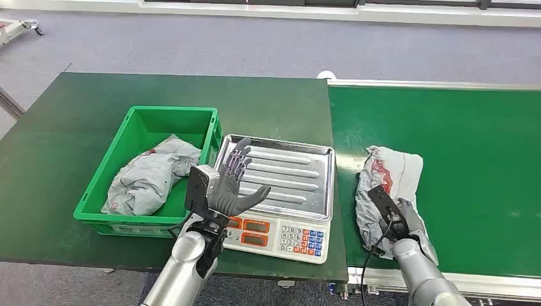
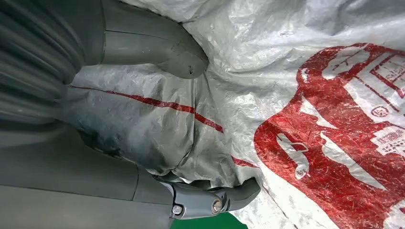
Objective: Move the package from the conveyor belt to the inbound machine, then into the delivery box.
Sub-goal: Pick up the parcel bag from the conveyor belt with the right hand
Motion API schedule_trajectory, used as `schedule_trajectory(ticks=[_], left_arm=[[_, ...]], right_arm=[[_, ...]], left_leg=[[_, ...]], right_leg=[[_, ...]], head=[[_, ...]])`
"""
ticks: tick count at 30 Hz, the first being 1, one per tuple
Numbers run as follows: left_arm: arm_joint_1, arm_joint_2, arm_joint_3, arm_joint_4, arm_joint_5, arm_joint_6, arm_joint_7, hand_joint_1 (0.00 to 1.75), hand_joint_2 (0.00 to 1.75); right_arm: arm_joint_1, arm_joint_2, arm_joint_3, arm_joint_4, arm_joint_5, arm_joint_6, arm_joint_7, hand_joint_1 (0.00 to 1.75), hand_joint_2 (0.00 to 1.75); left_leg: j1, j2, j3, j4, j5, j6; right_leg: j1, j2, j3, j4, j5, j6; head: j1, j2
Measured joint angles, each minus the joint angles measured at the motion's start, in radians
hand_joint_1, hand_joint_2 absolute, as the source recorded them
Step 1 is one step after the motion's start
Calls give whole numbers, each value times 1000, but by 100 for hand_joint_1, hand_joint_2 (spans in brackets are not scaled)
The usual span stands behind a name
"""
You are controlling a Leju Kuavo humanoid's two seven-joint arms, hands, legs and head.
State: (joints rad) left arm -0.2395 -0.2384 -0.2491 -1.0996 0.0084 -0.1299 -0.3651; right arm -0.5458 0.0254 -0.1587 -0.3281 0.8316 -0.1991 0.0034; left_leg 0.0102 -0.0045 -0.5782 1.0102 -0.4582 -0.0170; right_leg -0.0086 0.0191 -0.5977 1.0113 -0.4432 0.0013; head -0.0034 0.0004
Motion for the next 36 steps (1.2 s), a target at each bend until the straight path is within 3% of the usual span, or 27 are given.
schedule_trajectory(ticks=[4, 11, 20, 26, 32, 36], left_arm=[[0, 1, 0, 3, 1, 4, -7, 0, 175], [21, 11, 0, -5, 2, 28, -27, 0, 175], [32, 17, 0, -19, -2, 38, -30, 0, 175], [38, 18, 0, -23, -11, 42, -30, 0, 175], [51, 22, 0, -29, -12, 46, -31, 0, 175], [54, 23, 0, -32, -14, 48, -31, 0, 175]], right_arm=[[7, 6, -2, 0, -1, -23, -43, 175, 175], [39, 33, -33, -6, -64, -172, -257, 175, 175], [47, 48, -51, -16, -68, -231, -285, 175, 175], [49, 49, -51, -20, -47, -273, -253, 175, 175], [59, 49, -67, -33, -109, -359, -352, 175, 175], [59, 48, -75, -47, -116, -366, -361, 175, 175]], left_leg=[[0, 0, 0, 0, 0, 0], [0, 0, -1, 0, 0, -1], [0, -1, -4, 0, 0, 0], [-1, -2, -5, 0, 0, 0], [-1, -3, -7, 0, 0, 1], [-1, -3, -8, 0, 0, 1]], right_leg=[[0, 0, 1, 0, 0, 0], [0, 0, 0, 0, 0, -1], [0, -2, -2, 0, -1, 0], [0, -3, -3, 0, -1, 1], [0, -4, -5, 0, -1, 1], [-1, -4, -5, 0, -1, 1]], head=[[0, 0], [0, 0], [0, 0], [0, 0], [0, 0], [0, 0]])
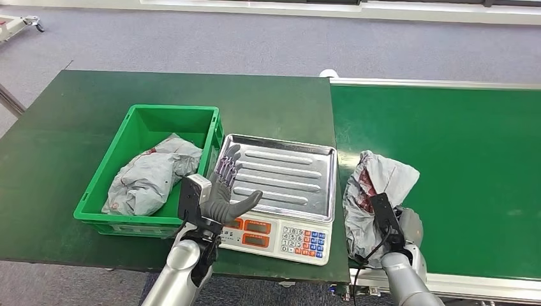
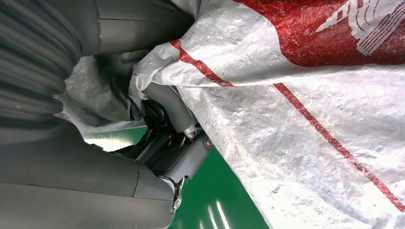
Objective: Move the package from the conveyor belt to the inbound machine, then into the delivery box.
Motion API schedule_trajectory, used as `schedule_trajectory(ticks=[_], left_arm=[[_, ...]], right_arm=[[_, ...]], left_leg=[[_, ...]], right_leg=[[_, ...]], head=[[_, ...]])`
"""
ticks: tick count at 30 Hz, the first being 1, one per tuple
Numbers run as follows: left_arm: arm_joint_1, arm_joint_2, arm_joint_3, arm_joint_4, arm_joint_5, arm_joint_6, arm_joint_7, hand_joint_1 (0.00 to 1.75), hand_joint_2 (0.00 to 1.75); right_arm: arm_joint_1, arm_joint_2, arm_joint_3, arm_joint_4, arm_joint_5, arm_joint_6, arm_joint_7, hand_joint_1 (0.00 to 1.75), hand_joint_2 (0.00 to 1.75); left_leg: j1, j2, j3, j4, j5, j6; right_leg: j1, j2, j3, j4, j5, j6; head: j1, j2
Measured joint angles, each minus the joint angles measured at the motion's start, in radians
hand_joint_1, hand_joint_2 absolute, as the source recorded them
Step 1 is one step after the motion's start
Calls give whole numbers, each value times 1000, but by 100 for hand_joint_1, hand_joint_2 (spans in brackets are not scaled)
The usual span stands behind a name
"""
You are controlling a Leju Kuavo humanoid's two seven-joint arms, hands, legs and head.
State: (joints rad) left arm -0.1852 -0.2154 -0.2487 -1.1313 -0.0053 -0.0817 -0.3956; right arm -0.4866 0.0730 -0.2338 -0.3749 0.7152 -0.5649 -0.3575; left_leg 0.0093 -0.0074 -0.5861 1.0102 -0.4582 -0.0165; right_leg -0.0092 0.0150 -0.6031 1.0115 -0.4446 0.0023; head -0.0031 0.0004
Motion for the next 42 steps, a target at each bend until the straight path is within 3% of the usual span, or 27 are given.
schedule_trajectory(ticks=[7, 14, 20, 42], left_arm=[[4, 0, 0, -4, -9, 8, -13, 0, 175], [6, 5, 4, -3, -11, 18, -40, 0, 175], [7, 6, 11, 0, -12, 27, -51, 0, 175], [9, 6, 20, 1, -13, 28, -54, 0, 175]], right_arm=[[18, 1, 0, -123, -31, -51, -113, 175, 175], [105, 6, 99, -567, -24, -2, -19, 175, 175], [130, 13, 187, -746, -9, 10, 8, 175, 175], [142, 15, 228, -812, -18, 15, 5, 175, 175]], left_leg=[[0, -1, -2, 0, 0, 0], [0, -3, -3, 0, 0, 0], [0, -3, -3, 0, 0, 0], [0, -3, -3, 0, 1, 1]], right_leg=[[0, 0, -1, 0, 0, 0], [0, -1, -2, 0, 0, 0], [0, -1, -2, 0, 0, 0], [-1, -1, -3, 0, 0, 0]], head=[[0, 0], [0, 0], [0, 0], [0, 0]])
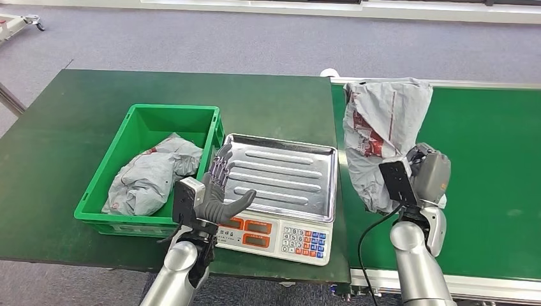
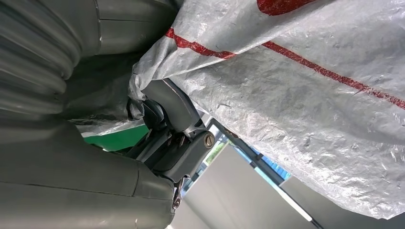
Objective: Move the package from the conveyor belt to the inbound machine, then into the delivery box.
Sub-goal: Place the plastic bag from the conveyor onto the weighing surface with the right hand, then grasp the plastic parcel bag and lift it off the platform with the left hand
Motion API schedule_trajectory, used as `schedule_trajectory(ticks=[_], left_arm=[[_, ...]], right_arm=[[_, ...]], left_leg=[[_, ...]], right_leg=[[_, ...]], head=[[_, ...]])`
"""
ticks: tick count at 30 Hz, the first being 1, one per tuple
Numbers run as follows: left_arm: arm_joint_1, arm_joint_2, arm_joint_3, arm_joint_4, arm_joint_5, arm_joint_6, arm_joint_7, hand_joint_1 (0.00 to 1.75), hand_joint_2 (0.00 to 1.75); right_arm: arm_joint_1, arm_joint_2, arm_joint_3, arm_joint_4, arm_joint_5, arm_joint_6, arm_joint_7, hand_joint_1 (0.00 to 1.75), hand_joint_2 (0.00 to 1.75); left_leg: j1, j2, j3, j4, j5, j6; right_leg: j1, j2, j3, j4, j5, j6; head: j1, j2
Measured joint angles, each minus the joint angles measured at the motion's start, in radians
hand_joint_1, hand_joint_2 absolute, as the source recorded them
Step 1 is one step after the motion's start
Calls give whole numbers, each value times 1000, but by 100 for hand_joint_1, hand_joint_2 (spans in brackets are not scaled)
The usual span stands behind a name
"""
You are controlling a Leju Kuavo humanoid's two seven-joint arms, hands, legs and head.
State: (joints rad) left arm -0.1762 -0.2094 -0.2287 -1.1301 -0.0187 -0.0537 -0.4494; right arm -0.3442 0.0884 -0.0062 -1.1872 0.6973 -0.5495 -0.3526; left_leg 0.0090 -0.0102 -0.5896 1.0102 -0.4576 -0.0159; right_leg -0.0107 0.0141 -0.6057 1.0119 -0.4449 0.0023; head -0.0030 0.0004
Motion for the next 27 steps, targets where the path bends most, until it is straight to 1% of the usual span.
schedule_trajectory(ticks=[5, 7, 9, 11, 12, 13, 15, 18, 22, 27], left_arm=[[0, 1, 2, -8, -3, 0, 1, 0, 175], [-1, 2, 2, -15, -4, 0, 5, 0, 175], [0, 3, 4, -20, -5, 0, 8, 0, 175], [0, 4, 8, -29, -7, -1, 13, 0, 175], [0, 4, 9, -35, -10, -2, 17, 0, 175], [0, 2, 11, -41, -14, -3, 23, 0, 175], [-1, -2, 11, -50, -20, -8, 32, 0, 175], [-4, -5, 14, -53, -24, -14, 39, 0, 175], [-16, -5, 15, -48, -24, -21, 40, 0, 175], [-24, -7, 15, -40, -24, -21, 40, 0, 175]], right_arm=[[0, 3, 33, 1, -10, 36, 1, 175, 175], [0, 4, 54, 2, -34, 85, 3, 175, 175], [0, 9, 88, 2, -61, 168, -12, 175, 175], [-3, 35, 157, 10, -69, 273, -29, 175, 175], [-6, 57, 206, 18, -67, 308, -27, 175, 175], [-8, 81, 262, 30, -68, 320, -16, 175, 175], [-10, 117, 365, 50, -92, 294, 10, 175, 175], [-19, 130, 460, 62, -142, 265, 24, 175, 175], [-23, 125, 509, 64, -169, 264, 26, 175, 175], [-23, 122, 528, 64, -176, 265, 25, 175, 175]], left_leg=[[0, 0, 0, 0, 0, 0], [0, 0, 0, 0, 0, 0], [0, 0, -2, 0, 0, 0], [0, 3, -4, -1, -1, -1], [1, 4, -3, -1, -1, -2], [1, 6, -1, -1, -2, -3], [1, 3, 1, -1, 0, -4], [2, -6, -2, -1, 2, -5], [1, -6, -2, -1, 2, -4], [0, -6, -2, -1, 2, -4]], right_leg=[[0, 0, 0, 0, 0, 0], [0, 0, 0, 0, 0, 0], [0, 0, 0, 0, 0, 0], [1, 2, 0, 1, 0, -1], [2, 4, -1, 1, -1, -1], [2, 6, -2, 1, -1, -2], [3, 3, -2, 1, -1, -3], [4, -6, -2, 1, -2, -4], [2, -5, -2, 1, -2, -3], [1, -5, -2, 1, -2, -3]], head=[[0, 0], [0, 0], [0, 0], [0, 0], [0, 0], [0, 0], [-1, 0], [0, 0], [0, 0], [0, 0]])
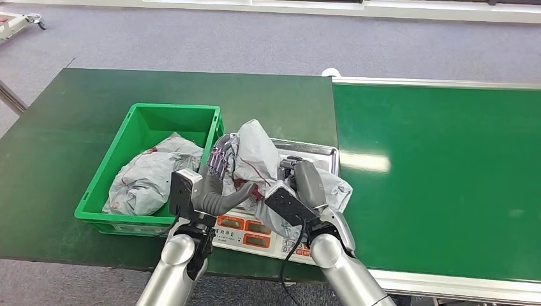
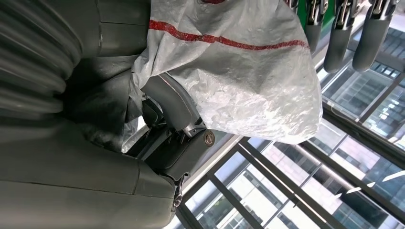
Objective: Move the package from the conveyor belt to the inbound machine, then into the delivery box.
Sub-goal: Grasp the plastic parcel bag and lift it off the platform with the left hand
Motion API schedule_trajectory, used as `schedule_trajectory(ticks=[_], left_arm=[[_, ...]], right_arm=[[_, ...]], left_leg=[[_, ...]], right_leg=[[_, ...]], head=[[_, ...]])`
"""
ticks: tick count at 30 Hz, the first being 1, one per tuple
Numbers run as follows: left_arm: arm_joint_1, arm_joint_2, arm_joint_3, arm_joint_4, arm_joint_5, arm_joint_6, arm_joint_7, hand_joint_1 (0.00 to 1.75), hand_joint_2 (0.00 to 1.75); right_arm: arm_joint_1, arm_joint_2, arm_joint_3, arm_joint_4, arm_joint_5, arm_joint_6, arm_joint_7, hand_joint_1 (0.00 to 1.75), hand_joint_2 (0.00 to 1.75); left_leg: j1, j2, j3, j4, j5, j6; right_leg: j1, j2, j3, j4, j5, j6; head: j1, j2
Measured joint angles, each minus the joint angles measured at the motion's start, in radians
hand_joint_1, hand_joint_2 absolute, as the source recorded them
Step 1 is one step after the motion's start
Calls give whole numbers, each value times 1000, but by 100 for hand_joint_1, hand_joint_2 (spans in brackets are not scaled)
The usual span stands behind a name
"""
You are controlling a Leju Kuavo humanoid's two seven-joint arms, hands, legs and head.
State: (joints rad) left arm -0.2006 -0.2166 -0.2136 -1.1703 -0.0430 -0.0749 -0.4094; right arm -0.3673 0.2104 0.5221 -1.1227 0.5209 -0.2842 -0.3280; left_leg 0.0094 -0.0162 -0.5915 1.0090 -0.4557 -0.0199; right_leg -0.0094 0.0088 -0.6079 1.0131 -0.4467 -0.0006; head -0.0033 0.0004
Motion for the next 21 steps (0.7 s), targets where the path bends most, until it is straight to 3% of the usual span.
schedule_trajectory(ticks=[5, 6, 9, 10, 16, 21], left_arm=[[-2, -2, 0, 5, 0, 0, 0, 0, 175], [-3, -2, 0, 5, 0, 0, 0, 0, 175], [-4, -2, 0, 7, 0, 0, 0, 0, 175], [-4, -2, 0, 8, 0, 0, 0, 0, 175], [-4, -2, 0, 9, -20, 16, -6, 0, 175], [-1, 3, -1, 2, -161, 106, -19, 0, 175]], right_arm=[[0, 0, 3, 0, -1, 0, 0, 175, 175], [0, 0, 3, 0, -1, 0, 0, 161, 175], [0, 0, 4, 0, -2, 0, 0, 30, 175], [0, 0, 4, 0, -4, 0, 1, 0, 175], [3, -9, -4, 0, -81, -28, -17, 0, 175], [50, -31, -96, -20, -310, 26, -106, 0, 175]], left_leg=[[0, 0, 0, 0, 0, 0], [0, 0, 0, 0, 0, 0], [0, 0, 0, 0, 0, 0], [0, 0, 0, 0, 0, 0], [0, 0, 0, 0, 0, 0], [0, -1, 0, 0, 0, 0]], right_leg=[[1, 0, 0, 0, 0, 0], [1, 0, 0, 0, 0, 0], [1, 0, 0, 0, 0, 0], [1, 0, 0, 0, 0, 0], [1, 0, 0, 0, 0, 0], [0, -1, 0, 0, 0, 0]], head=[[0, 0], [0, 0], [0, 0], [0, 0], [0, 0], [0, 0]])
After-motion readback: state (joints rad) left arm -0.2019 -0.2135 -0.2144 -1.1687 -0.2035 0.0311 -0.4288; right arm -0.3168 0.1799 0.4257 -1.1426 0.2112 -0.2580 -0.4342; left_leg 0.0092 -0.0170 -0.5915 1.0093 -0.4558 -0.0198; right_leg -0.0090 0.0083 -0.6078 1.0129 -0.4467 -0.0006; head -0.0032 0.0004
